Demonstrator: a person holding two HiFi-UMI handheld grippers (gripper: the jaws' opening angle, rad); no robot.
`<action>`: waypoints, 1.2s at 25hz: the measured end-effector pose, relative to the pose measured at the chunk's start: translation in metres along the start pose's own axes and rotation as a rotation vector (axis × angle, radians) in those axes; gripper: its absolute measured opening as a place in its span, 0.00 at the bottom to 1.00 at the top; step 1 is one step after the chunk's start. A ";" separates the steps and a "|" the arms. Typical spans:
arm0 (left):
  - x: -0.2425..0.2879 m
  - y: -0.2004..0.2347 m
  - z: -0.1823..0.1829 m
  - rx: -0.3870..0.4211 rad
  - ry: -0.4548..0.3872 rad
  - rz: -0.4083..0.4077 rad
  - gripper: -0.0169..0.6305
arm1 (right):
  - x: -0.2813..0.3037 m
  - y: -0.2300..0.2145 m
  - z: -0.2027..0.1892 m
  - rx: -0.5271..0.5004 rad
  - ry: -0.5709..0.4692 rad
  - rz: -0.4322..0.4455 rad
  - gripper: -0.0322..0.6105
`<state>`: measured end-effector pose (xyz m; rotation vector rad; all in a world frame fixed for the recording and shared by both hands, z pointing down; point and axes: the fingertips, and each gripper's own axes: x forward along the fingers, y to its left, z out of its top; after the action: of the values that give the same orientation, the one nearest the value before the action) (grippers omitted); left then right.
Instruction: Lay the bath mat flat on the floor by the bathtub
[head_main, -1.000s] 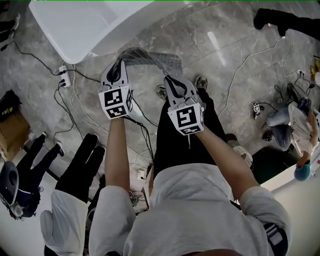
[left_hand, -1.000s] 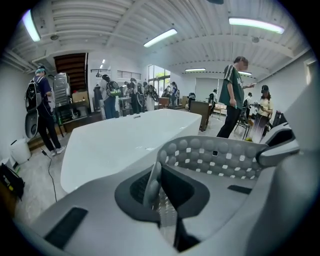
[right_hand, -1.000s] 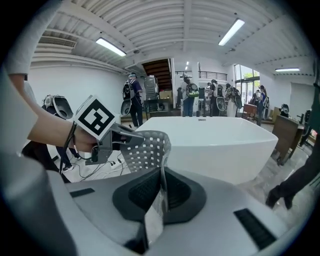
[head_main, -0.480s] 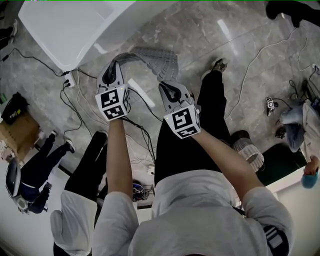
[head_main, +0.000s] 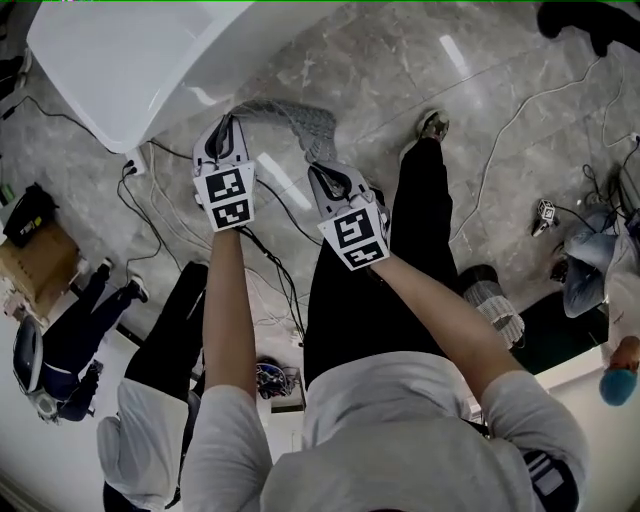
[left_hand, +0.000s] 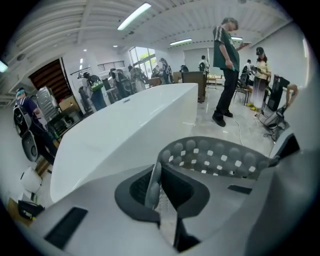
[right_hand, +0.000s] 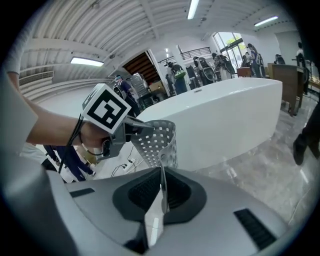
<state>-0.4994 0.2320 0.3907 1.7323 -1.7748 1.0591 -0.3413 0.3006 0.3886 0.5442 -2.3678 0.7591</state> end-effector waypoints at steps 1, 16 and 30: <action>0.009 -0.006 0.005 0.030 0.002 -0.008 0.07 | 0.003 -0.012 0.000 0.027 0.000 -0.014 0.08; 0.085 -0.082 0.088 0.134 -0.044 -0.070 0.07 | -0.019 -0.149 0.012 0.129 -0.027 -0.145 0.08; 0.148 -0.132 0.144 0.136 -0.029 -0.117 0.07 | -0.029 -0.262 0.015 0.138 -0.026 -0.215 0.08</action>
<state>-0.3595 0.0375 0.4442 1.9166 -1.6290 1.1334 -0.1868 0.0994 0.4607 0.8555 -2.2452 0.8240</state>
